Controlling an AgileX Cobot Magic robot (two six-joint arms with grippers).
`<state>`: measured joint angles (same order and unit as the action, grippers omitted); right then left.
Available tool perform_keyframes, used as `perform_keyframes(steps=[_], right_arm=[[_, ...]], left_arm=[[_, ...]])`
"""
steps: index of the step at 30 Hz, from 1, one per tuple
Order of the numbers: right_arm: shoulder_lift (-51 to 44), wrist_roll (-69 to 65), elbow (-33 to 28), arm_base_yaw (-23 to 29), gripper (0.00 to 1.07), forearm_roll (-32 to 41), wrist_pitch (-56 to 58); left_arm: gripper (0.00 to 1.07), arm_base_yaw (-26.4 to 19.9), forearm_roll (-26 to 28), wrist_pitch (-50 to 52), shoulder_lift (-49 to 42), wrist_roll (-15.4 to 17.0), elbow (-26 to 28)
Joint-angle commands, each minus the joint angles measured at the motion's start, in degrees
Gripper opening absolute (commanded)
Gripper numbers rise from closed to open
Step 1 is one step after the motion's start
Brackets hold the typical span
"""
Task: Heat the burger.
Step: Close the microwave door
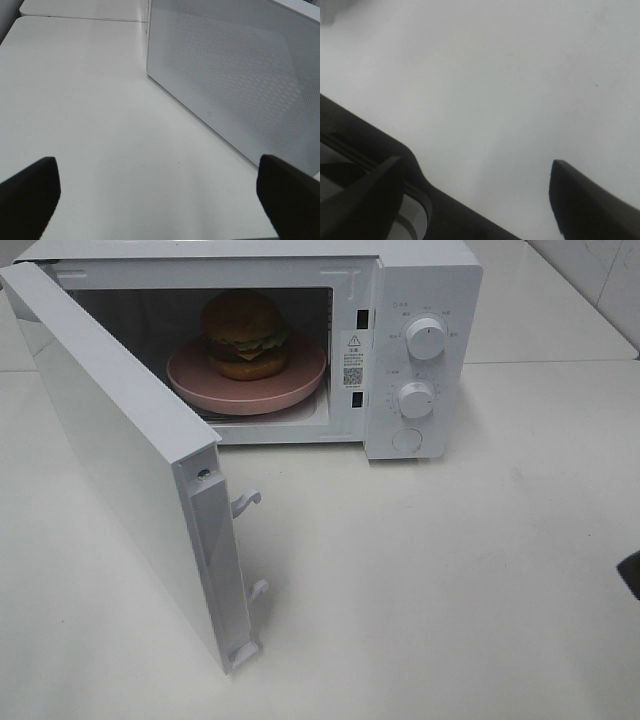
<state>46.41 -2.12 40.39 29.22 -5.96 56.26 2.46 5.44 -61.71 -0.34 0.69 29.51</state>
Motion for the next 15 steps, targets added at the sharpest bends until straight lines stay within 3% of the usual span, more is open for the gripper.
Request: perform_keyframes(steps=[1, 3, 9, 15], right_arm=[[-3.5, -0.9, -2.1, -4.4, 0.76, -0.1, -0.5], [-8.4, -1.4, -4.6, -9.5, 0.76, -0.1, -0.8], [-18.6, -2.5, -8.7, -18.3, 0.76, -0.1, -2.3], [-26.5, -2.3, -10.8, -23.1, 0.76, 0.5, -2.8]], left_arm=[[1.00, -0.2, 0.4, 0.6, -0.8, 0.0, 0.0], [1.00, -0.2, 0.4, 0.6, -0.8, 0.0, 0.0], [1.00, -0.2, 0.4, 0.6, -0.8, 0.0, 0.0], [1.00, -0.2, 0.4, 0.6, -0.8, 0.0, 0.0]])
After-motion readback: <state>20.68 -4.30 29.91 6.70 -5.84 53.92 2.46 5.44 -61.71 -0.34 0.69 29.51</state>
